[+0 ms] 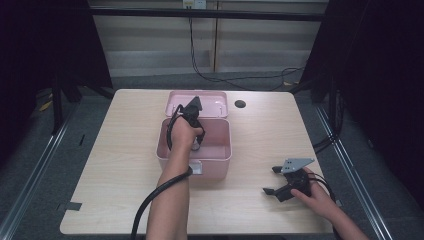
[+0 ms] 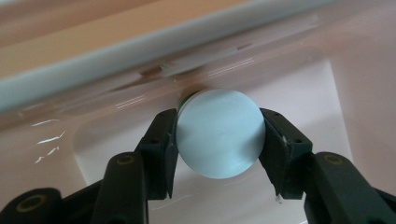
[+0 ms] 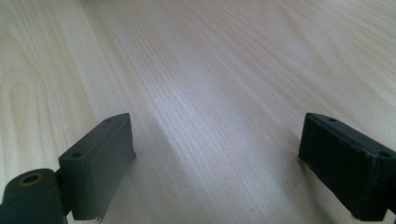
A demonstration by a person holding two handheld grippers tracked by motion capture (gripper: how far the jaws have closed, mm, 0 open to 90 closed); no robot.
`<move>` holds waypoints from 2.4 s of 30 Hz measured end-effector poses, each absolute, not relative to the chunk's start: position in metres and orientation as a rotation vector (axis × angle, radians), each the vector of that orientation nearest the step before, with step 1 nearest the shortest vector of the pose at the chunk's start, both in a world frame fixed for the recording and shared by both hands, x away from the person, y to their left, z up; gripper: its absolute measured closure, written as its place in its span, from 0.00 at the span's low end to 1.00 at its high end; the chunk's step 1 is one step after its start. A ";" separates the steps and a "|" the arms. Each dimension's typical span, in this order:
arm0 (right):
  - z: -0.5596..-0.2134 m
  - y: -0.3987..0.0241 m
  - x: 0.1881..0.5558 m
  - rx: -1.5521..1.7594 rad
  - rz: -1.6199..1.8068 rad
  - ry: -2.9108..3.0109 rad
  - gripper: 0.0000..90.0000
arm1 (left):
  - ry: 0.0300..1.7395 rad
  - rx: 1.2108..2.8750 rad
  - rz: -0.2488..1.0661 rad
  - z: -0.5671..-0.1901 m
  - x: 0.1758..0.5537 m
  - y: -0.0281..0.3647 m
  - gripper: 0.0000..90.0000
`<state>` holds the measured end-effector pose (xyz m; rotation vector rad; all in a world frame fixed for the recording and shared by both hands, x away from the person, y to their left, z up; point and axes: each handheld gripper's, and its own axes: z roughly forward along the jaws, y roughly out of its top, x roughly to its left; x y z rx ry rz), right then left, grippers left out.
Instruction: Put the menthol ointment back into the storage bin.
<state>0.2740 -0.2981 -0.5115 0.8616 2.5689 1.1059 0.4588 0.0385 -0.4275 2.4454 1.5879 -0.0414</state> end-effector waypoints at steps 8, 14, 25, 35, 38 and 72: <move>-0.511 -0.298 0.274 0.862 1.106 2.569 0.11 | 1.584 2.438 -0.031 -0.433 0.457 0.034 0.55; -0.511 -0.298 0.274 0.860 1.106 2.569 0.11 | 1.580 2.441 -0.033 -0.435 0.457 0.033 0.55; -0.511 -0.298 0.274 0.862 1.106 2.569 0.11 | 1.578 2.441 -0.026 -0.438 0.455 0.032 0.54; -0.511 -0.298 0.274 0.862 1.106 2.569 0.11 | 1.590 2.442 -0.045 -0.436 0.455 0.033 0.49; -0.511 -0.298 0.274 0.862 1.106 2.569 0.11 | 1.586 2.436 -0.037 -0.436 0.455 0.033 0.46; -0.512 -0.298 0.274 0.856 1.106 2.570 0.11 | 1.521 2.445 -0.081 -0.380 0.437 0.055 0.32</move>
